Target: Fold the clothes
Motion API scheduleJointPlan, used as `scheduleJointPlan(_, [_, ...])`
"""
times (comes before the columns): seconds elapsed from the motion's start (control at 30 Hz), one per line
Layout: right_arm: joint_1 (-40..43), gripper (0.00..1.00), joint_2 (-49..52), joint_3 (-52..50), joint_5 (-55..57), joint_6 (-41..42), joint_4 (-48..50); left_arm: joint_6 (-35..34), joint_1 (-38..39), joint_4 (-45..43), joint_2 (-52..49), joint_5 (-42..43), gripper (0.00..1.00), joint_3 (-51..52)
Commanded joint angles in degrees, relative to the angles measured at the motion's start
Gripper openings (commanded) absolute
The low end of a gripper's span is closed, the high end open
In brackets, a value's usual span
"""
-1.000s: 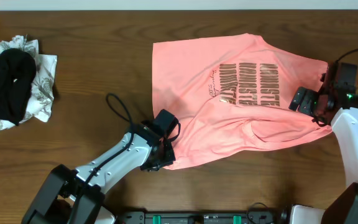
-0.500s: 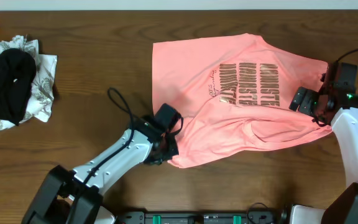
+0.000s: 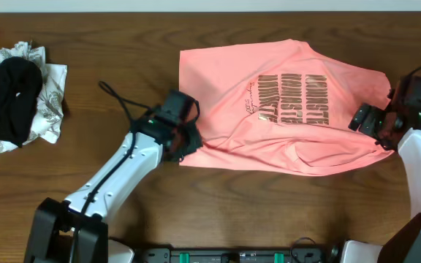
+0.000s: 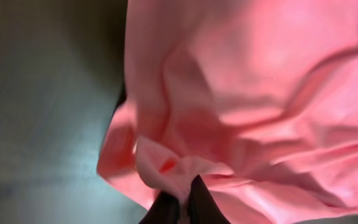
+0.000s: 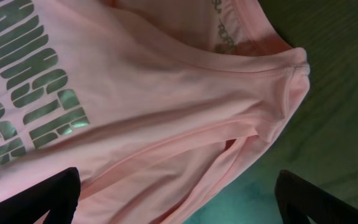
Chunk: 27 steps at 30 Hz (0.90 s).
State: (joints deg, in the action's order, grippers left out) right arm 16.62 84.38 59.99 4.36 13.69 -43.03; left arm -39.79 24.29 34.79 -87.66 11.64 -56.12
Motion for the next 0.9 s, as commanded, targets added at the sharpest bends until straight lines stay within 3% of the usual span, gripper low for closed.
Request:
scheduleJointPlan(0.0, [0.4,0.98,0.4,-0.2,-0.7,0.9,-0.1,1.7,-1.3,-2.5,-0.1,-0.7,0.06,-1.2])
scheduleJointPlan(0.3, [0.4,0.98,0.4,-0.2,-0.7,0.4,0.0,1.6,-1.3,-12.7,-0.1,-1.9,0.06,-1.2])
scheduleJointPlan(0.6, [0.4,0.98,0.4,-0.2,-0.7,0.4,0.2,1.6,-1.3,-13.9,-0.9,-9.0,0.06,-1.2])
scheduleJointPlan(0.87, [0.4,0.98,0.4,-0.2,-0.7,0.4,0.2,1.6,-1.2,-18.4,-5.0,-9.3,0.07,-1.1])
